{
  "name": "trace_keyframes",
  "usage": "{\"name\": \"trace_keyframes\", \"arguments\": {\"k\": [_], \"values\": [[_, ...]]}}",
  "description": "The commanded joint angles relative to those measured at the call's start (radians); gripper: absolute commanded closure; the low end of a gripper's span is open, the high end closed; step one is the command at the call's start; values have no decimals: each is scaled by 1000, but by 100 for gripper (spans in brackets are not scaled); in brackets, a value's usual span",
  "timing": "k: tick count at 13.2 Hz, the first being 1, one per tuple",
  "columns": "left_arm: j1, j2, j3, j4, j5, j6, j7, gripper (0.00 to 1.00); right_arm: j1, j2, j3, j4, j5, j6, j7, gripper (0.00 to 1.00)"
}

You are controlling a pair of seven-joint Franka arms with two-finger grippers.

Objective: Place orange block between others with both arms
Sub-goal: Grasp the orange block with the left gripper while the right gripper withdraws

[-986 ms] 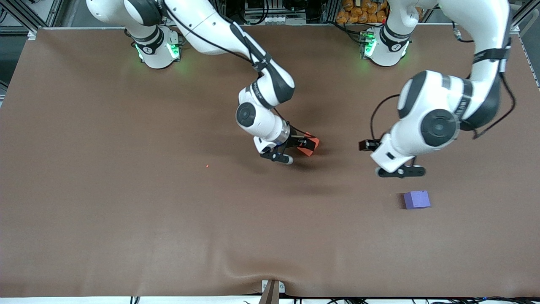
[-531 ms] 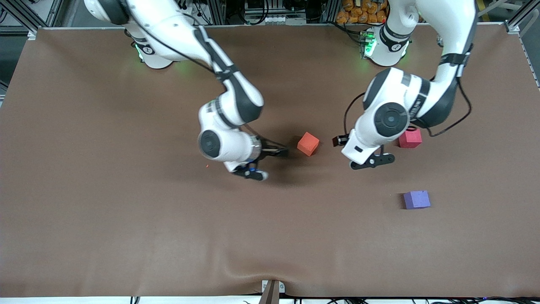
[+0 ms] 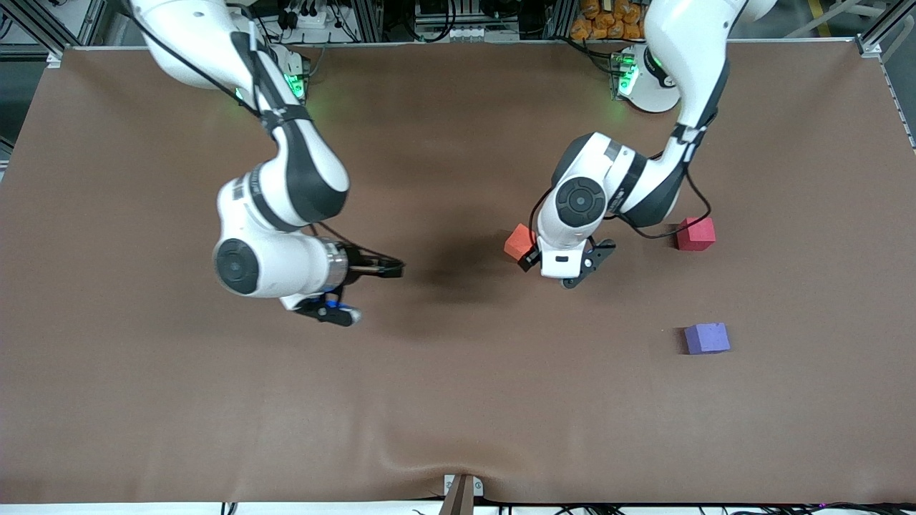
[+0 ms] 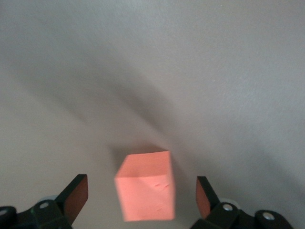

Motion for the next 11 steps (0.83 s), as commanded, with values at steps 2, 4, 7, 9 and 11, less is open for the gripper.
{"name": "trace_keyframes", "arguments": {"k": [2,4,7,9,11], "values": [[-50,25,5,-44,-18,126,-201,0,-96,-56,20,-32,-63,-40,-3,0],[-73,36,7,-63,-17,129,-229,0,-134,-67,20,-44,-77,-41,-4,0],[-84,30,7,-107,-11,129,-230,0,-203,-76,20,-73,-80,-43,-4,0],[-87,45,7,-110,-11,153,-232,0,-257,-77,20,-79,-83,-69,-7,0],[-91,59,7,-113,-11,186,-237,34,-295,-77,20,-78,-148,-109,-73,0]]}}
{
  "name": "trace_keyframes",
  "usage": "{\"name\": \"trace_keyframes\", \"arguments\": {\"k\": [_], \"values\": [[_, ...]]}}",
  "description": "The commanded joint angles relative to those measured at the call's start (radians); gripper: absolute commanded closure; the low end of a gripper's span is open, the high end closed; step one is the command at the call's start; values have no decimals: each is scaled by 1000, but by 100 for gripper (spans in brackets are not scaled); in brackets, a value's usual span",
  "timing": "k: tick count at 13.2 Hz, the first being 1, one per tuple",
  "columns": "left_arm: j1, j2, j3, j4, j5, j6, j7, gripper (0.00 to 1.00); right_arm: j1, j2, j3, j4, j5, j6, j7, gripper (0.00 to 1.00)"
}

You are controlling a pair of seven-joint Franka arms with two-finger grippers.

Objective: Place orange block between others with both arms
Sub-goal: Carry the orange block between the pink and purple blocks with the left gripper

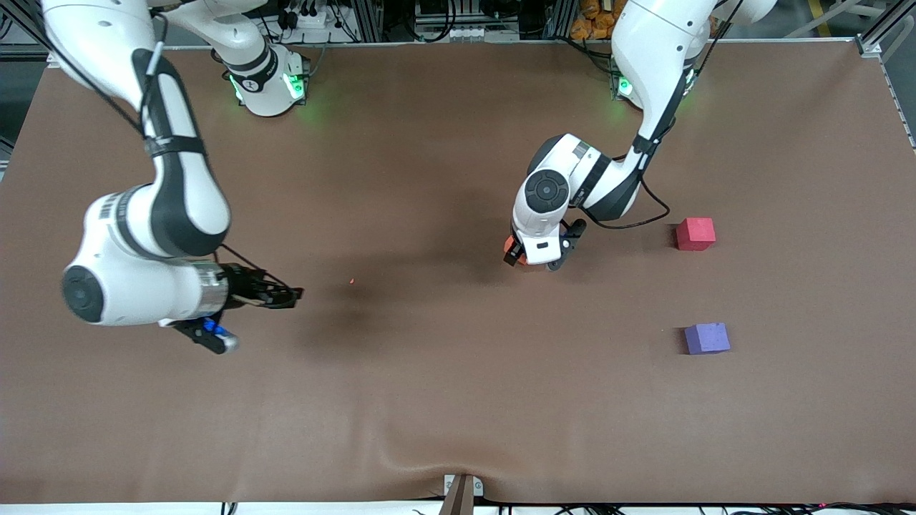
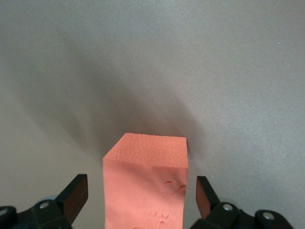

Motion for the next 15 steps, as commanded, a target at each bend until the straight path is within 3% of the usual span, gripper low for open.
{"name": "trace_keyframes", "arguments": {"k": [1,2,3,6,9,12,15], "values": [[-4,13,7,-1,-8,40,-10,79,-57,-39,21,-40,-102,-29,-101,0],[5,7,9,0,-2,40,14,100,-79,-39,21,-40,-125,-29,-149,0],[26,-3,15,3,8,37,62,100,-108,-39,21,-39,-135,-28,-192,0],[222,-89,9,-6,11,-46,325,100,-169,-34,18,-30,-146,-23,-350,0],[345,-122,15,-20,28,-113,571,100,-194,-39,15,-2,-231,-23,-457,0],[502,-143,9,-79,142,-114,816,100,-209,-62,15,35,-291,-20,-559,0],[632,-145,9,-102,149,-107,1121,100,-229,-82,13,81,-298,-20,-631,0]]}}
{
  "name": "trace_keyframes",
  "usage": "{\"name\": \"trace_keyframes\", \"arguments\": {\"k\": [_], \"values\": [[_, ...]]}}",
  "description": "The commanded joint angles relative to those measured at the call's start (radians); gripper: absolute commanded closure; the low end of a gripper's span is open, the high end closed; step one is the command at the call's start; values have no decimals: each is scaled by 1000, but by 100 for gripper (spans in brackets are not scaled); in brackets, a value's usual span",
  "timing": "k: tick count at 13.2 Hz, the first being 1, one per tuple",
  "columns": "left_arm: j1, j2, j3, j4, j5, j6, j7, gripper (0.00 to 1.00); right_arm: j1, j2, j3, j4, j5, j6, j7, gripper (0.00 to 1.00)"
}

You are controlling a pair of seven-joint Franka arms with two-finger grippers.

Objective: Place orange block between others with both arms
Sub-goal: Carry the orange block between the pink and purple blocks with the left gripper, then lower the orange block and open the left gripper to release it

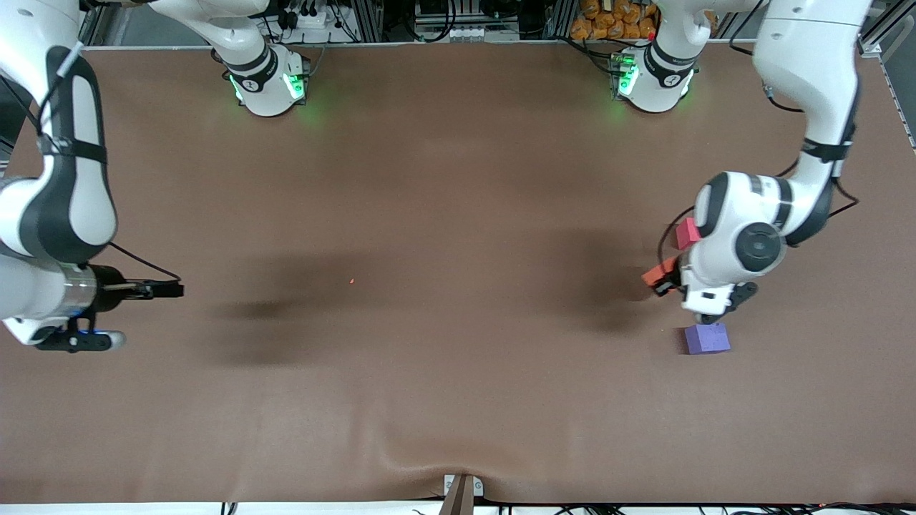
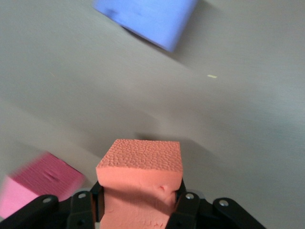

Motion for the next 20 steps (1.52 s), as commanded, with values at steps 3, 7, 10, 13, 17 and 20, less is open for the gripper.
{"name": "trace_keyframes", "arguments": {"k": [3,7,10,13,17,20], "values": [[171,-20,-18,-43,23,25,370,100,-26,-73,17,30,-23,-10,-60,0],[169,-15,-20,-79,23,110,393,100,-1,-157,20,33,-23,-40,-49,0],[165,5,-37,-80,24,182,425,100,20,-209,18,74,-86,-128,-49,0],[157,25,-38,-74,53,209,432,100,39,-251,17,97,-114,-197,-43,0],[156,31,-46,-79,135,226,430,100,51,-277,17,86,-105,-329,152,0],[157,34,-60,-77,135,226,430,100,42,-275,1,57,-121,-245,57,0]]}}
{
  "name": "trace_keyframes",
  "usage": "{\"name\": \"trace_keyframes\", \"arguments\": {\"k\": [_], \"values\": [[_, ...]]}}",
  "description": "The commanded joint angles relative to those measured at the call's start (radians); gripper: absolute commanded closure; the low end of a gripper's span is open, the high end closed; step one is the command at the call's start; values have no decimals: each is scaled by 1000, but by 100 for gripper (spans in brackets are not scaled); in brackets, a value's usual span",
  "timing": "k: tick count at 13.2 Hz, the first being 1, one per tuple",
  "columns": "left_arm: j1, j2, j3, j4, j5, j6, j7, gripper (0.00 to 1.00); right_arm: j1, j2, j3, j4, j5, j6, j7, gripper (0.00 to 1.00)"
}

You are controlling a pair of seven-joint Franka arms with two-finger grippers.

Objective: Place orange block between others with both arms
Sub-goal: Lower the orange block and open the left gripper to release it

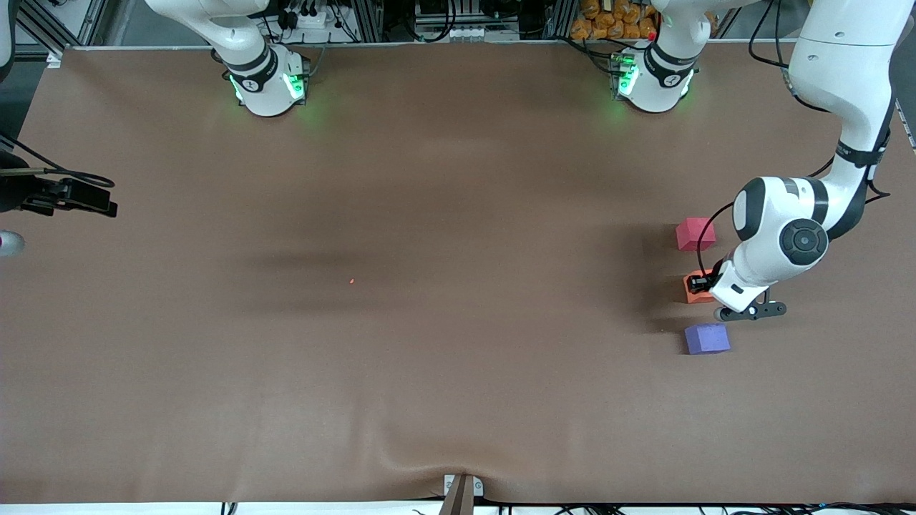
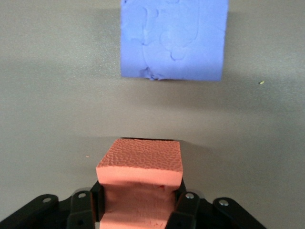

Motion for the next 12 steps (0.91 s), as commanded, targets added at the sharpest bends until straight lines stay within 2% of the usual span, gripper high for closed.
{"name": "trace_keyframes", "arguments": {"k": [1,2,3,4,5,7,9,11,12], "values": [[1,2,-13,-4,25,16,8,100,0,-13,-23,-61,-29,86,-80,0],[-1,6,-13,-1,23,16,7,87,0,-13,-25,-93,-29,128,-81,0],[-1,7,-14,2,23,16,7,68,0,-13,-25,-116,-29,161,-81,0],[-1,8,-13,2,23,16,7,20,-2,-13,-25,-122,-29,177,-81,0],[2,8,-13,3,23,16,8,0,-2,-13,-25,-122,-31,186,-81,0],[4,5,-13,16,23,13,10,0,-20,-13,-25,-122,-29,189,-86,0],[4,-53,-13,37,23,-33,5,0,-26,-11,-25,-122,-29,183,-107,0],[2,-139,-14,109,23,-169,7,0,-29,-11,-25,-122,-26,174,-100,0],[2,-177,-28,175,23,-267,5,0,-29,-10,-25,-122,-23,172,-100,0]]}}
